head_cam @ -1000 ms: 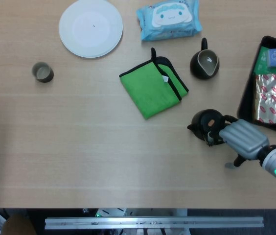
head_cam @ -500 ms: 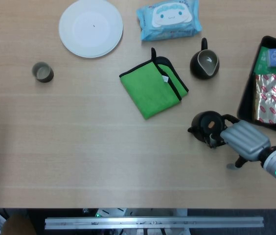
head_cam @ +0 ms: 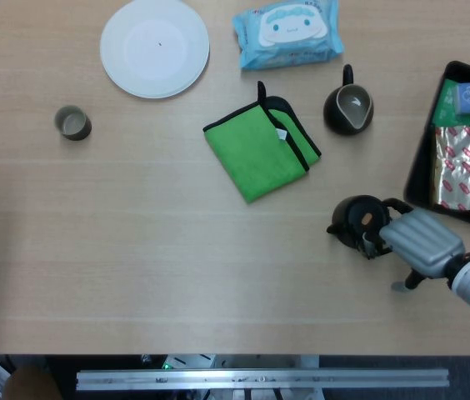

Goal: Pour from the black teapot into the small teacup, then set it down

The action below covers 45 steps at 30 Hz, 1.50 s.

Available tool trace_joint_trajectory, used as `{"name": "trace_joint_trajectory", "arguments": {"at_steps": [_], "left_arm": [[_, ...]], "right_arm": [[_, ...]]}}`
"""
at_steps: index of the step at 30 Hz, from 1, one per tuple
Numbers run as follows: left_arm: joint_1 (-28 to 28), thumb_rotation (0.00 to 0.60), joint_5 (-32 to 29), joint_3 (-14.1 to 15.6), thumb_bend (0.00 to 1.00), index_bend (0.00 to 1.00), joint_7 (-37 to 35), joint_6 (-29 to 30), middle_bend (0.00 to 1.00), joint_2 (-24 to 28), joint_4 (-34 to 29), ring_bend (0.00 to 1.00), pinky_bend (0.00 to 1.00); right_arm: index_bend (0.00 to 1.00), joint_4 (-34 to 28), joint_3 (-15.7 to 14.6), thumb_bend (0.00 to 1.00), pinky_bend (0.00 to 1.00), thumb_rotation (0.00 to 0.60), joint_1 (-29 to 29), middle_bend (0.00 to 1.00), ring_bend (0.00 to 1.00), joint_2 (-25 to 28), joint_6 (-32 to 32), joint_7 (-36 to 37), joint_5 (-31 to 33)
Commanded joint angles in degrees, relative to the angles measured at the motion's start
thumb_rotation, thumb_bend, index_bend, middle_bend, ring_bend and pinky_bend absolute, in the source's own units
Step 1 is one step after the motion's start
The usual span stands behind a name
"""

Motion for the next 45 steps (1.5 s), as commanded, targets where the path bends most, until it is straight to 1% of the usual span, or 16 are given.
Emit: {"name": "trace_joint_trajectory", "arguments": {"at_steps": [1, 7, 13, 16, 18, 24, 27, 33, 40, 45], "left_arm": [[0.04, 0.6, -0.06, -0.02, 0.44, 0.15, -0.12, 0.01, 0.15, -0.05, 0.15, 0.13, 0.13], [0.09, 0.6, -0.2, -0.01, 0.44, 0.15, -0.41, -0.09, 0.15, -0.29, 0.58, 0.13, 0.13], [0.08, 0.6, -0.21, -0.04, 0.44, 0.15, -0.63, -0.14, 0.15, -0.43, 0.85, 0.13, 0.13], [0.09, 0.6, -0.27, -0.03, 0.44, 0.15, -0.61, -0.18, 0.15, -0.43, 0.87, 0.13, 0.13], [0.12, 0.6, -0.32, -0.05, 0.44, 0.15, -0.57, -0.14, 0.15, -0.38, 0.81, 0.13, 0.13], [0.35, 0.6, -0.39, -0.07, 0.44, 0.15, -0.44, 0.17, 0.15, -0.21, 0.61, 0.13, 0.13], [0.44, 0.6, -0.47, -0.05, 0.44, 0.15, -0.43, 0.21, 0.15, -0.07, 0.5, 0.13, 0.13], [0.6, 0.6, -0.62, -0.05, 0.44, 0.15, -0.39, 0.31, 0.15, 0.18, 0.32, 0.13, 0.13], [0.59, 0.6, -0.69, -0.2, 0.44, 0.15, -0.05, 0.37, 0.15, 0.58, -0.1, 0.13, 0.13], [0.58, 0.6, -0.74, -0.19, 0.44, 0.15, 0.47, 0.31, 0.15, 0.68, -0.56, 0.13, 0.13]], "right_arm": [[0.46, -0.07, -0.3, 0.0, 0.09, 0.6, -0.07, 0.48, 0.56, -0.01, -0.16, -0.26, 0.02], [0.48, -0.07, -0.88, 0.0, 0.09, 0.6, -0.28, 0.51, 0.56, -0.02, -0.07, -0.97, -0.37], [0.5, 0.38, -0.9, 0.0, 0.06, 0.6, -0.25, 0.54, 0.56, -0.41, -0.41, -1.49, 0.51], [0.53, 0.67, -0.59, 0.0, 0.06, 0.6, -0.21, 0.57, 0.57, -0.84, -0.4, -1.37, 0.86], [0.55, 0.9, -0.31, 0.0, 0.05, 0.6, -0.25, 0.61, 0.59, -1.22, -0.16, -1.29, 1.01], [0.69, 2.05, 1.7, 0.01, 0.05, 0.6, -0.23, 0.74, 0.71, -2.9, 1.05, 0.16, 1.49], [0.75, 2.62, 2.75, 0.01, 0.05, 0.6, -0.02, 0.79, 0.76, -3.6, 1.23, 1.15, 1.9], [0.81, 4.17, 4.78, 0.01, 0.05, 0.6, 0.92, 0.87, 0.82, -5.15, 0.45, 3.31, 3.35], [0.87, 6.48, 7.5, 0.01, 0.05, 0.6, 2.12, 0.92, 0.85, -7.03, -0.52, 7.16, 4.82], [0.9, 7.58, 8.3, 0.0, 0.05, 0.6, 2.55, 0.95, 0.87, -7.67, -0.98, 9.27, 4.88]]}}
